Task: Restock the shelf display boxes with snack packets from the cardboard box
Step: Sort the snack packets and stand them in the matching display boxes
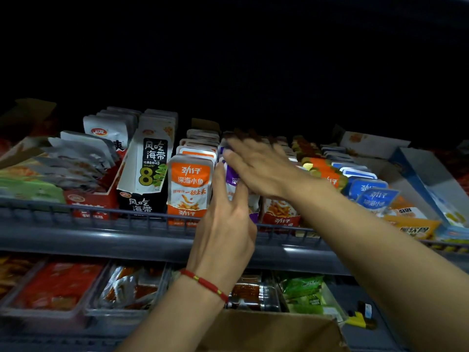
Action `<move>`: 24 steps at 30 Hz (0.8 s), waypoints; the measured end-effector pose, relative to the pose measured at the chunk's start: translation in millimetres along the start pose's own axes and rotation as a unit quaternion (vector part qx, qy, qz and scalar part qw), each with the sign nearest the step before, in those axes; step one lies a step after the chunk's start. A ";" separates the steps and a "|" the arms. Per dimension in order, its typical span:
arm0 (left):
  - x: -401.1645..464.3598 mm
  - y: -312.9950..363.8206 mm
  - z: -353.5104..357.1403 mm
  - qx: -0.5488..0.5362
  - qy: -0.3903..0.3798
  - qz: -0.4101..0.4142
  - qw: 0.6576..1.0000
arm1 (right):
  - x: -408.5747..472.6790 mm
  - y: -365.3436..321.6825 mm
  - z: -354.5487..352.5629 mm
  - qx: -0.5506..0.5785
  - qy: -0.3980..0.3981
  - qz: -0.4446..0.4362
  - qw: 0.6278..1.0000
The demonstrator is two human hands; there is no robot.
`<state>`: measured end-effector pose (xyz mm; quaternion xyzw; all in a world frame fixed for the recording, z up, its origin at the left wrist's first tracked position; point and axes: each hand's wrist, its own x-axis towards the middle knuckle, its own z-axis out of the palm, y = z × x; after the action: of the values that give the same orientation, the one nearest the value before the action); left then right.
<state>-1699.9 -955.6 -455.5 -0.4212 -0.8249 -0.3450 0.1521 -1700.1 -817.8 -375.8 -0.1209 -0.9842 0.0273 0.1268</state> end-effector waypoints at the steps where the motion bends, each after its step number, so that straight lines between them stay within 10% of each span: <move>1: -1.2 0.2 0.4 0.001 -0.004 -0.002 1.000 | 5.3 0.4 3.2 -0.021 -0.037 0.016 0.999; 24: -10.4 -3.9 4.8 -0.020 -0.043 0.001 0.999 | 33.1 -24.6 27.6 -0.029 0.107 0.176 0.978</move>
<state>-1696.6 -960.0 -466.2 -0.4396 -0.8231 -0.3429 0.1081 -1743.9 -834.2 -392.4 -0.2984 -0.9284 0.0078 0.2213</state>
